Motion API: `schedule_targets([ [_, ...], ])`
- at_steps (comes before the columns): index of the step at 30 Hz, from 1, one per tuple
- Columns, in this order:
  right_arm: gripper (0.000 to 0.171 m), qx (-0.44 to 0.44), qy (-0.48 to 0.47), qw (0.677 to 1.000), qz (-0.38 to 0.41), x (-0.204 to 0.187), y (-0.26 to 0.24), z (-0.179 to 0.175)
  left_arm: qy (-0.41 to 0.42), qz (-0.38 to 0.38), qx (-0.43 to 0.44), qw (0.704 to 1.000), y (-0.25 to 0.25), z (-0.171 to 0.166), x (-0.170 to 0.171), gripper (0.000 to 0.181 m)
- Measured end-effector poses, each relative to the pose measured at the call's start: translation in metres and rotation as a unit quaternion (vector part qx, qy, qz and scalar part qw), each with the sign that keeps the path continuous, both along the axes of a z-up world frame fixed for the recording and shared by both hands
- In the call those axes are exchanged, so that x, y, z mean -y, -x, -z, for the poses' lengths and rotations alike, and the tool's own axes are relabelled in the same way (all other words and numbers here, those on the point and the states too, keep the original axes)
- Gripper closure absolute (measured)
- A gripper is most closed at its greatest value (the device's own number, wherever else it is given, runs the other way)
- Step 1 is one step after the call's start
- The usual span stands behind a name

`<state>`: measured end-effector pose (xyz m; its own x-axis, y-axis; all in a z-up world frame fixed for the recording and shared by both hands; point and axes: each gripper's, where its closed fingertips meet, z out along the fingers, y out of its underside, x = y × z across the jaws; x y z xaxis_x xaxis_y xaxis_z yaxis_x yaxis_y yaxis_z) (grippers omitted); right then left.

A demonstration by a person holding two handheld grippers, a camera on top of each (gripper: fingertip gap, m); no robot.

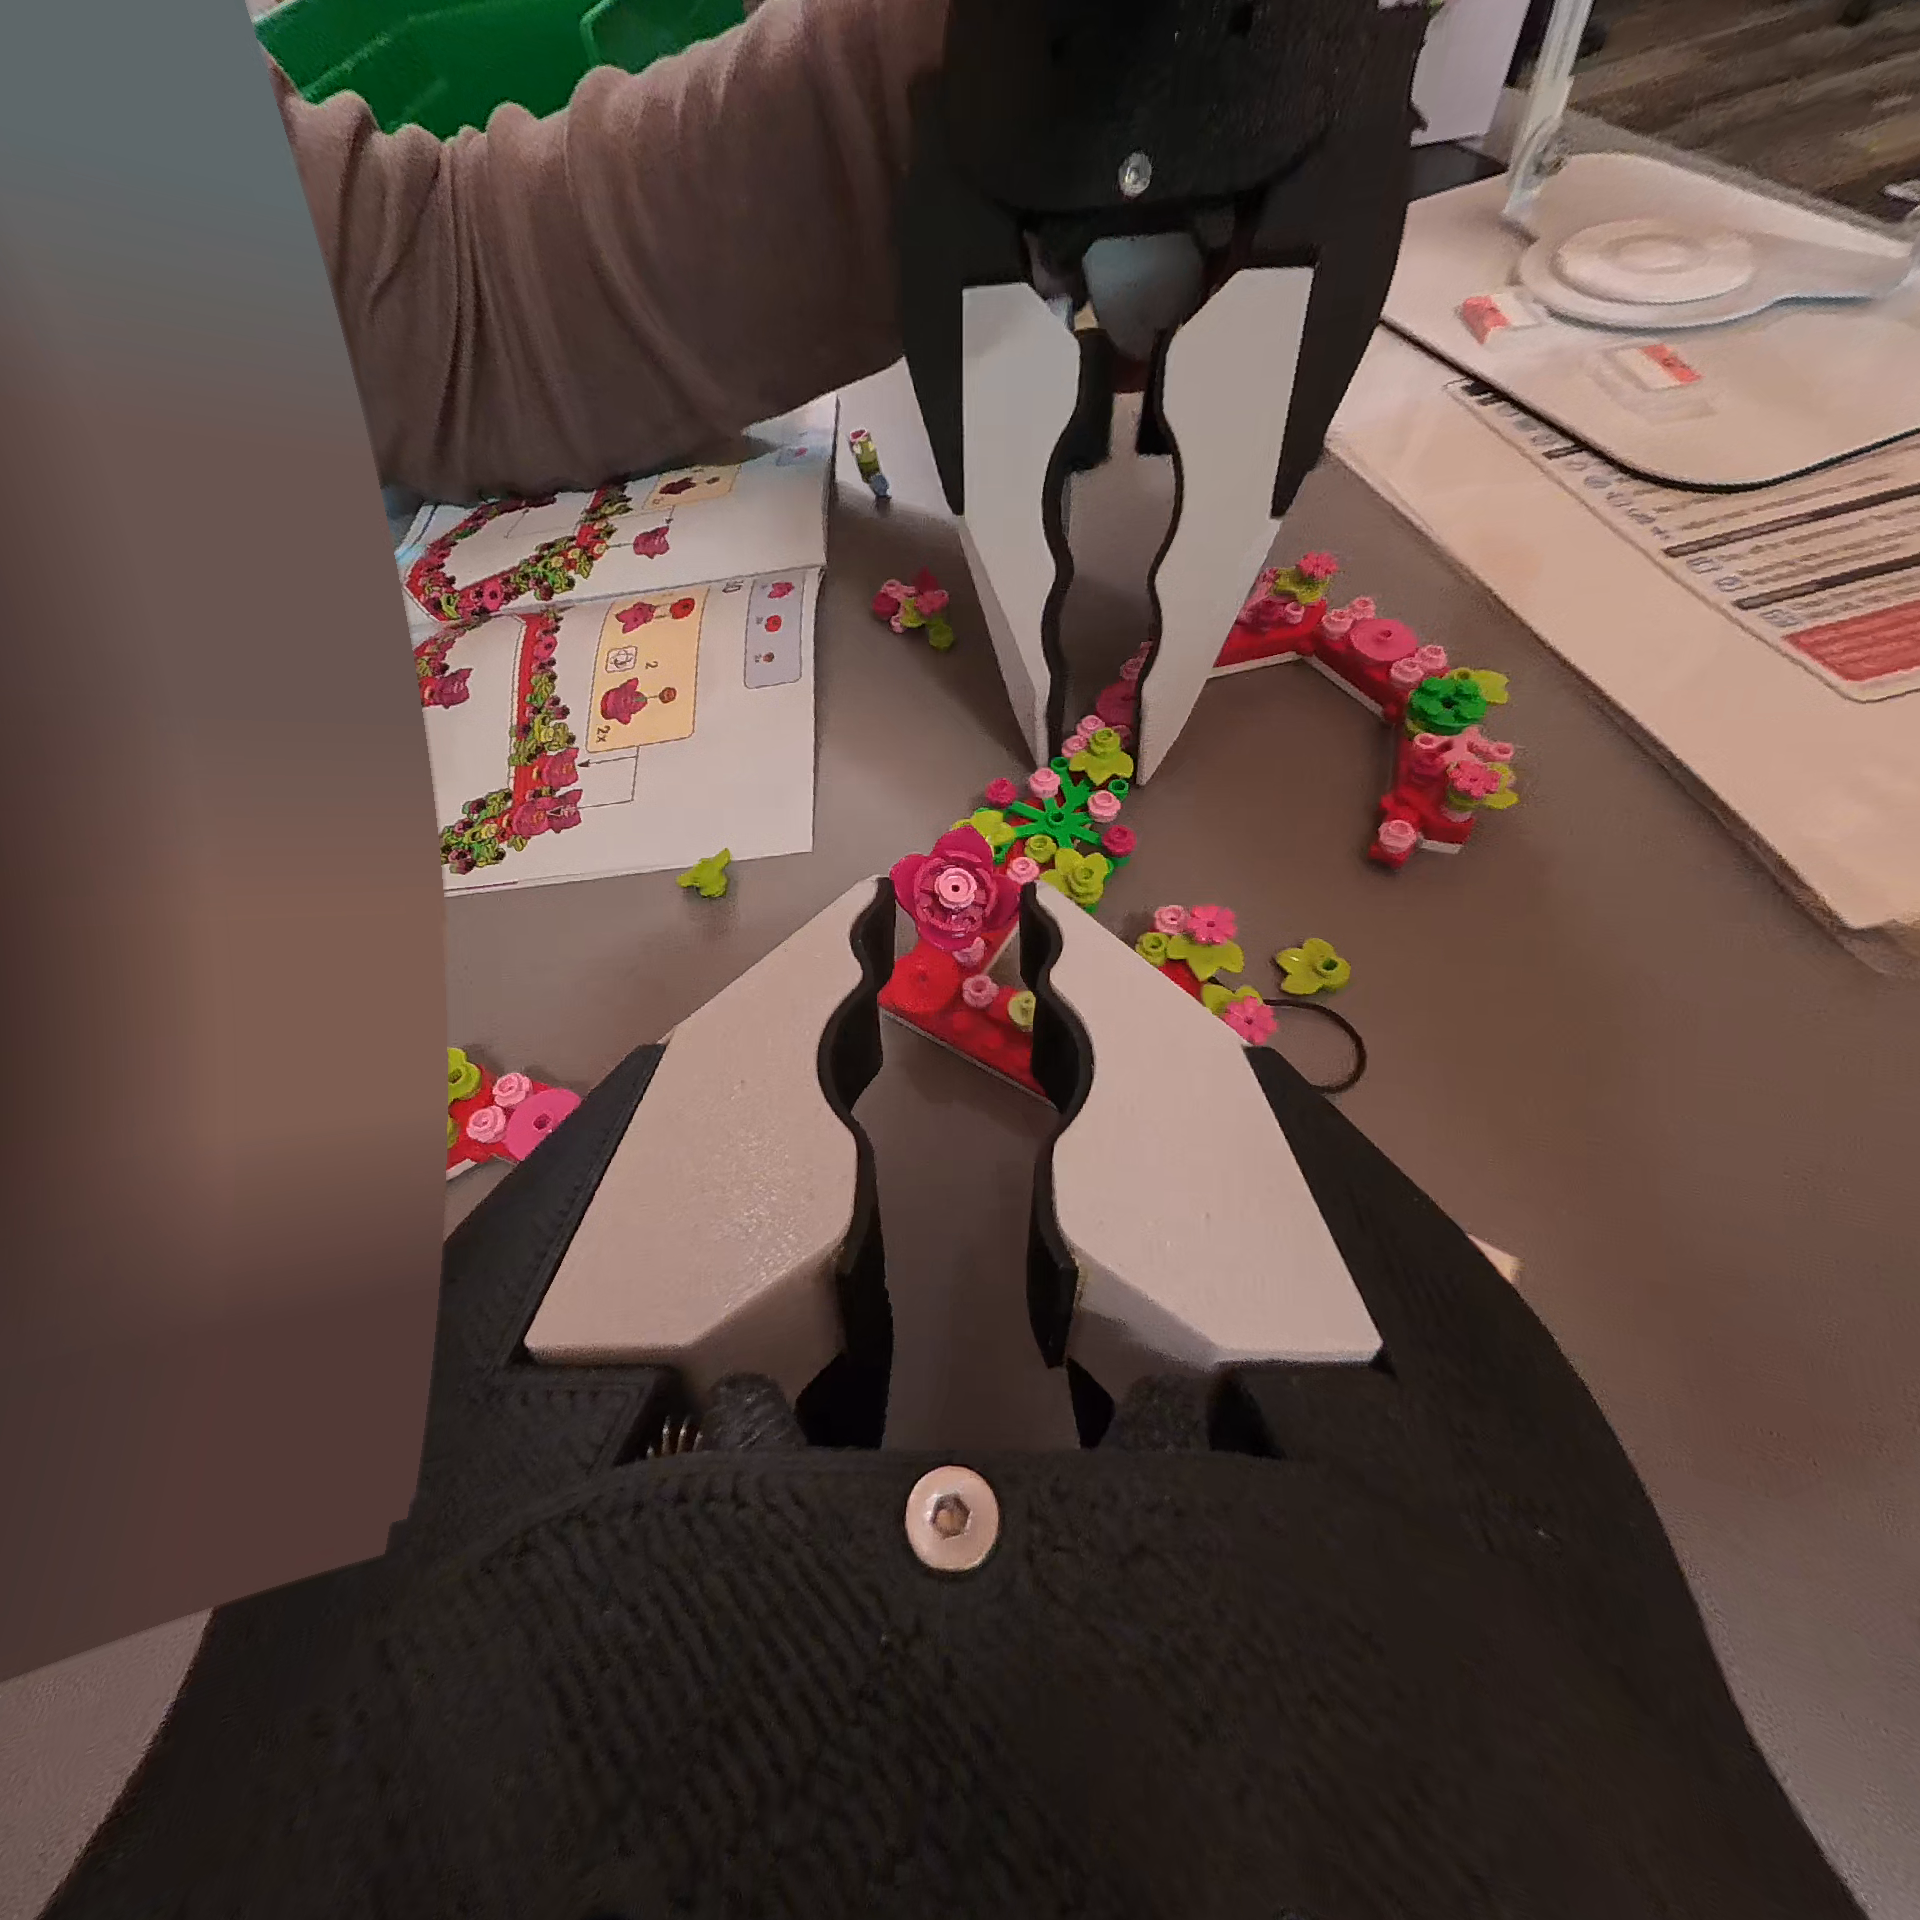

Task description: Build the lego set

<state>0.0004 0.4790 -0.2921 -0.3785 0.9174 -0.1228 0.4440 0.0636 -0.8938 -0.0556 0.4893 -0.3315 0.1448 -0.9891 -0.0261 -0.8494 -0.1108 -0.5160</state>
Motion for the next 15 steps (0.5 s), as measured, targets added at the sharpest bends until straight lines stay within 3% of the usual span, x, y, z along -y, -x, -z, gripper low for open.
schedule_targets([
  [1, 0.149, 0.006, 0.003, 1.000, -0.004, 0.001, 0.000, 0.001, 0.000, 0.003, 0.000, 1.000, 0.000, 0.000, 0.000, 0.165],
  [15, 0.150, 0.046, -0.020, 0.999, 0.008, -0.010, -0.011, 0.015, 0.012, 0.007, 0.014, 1.000, -0.005, 0.000, 0.002, 0.167],
])
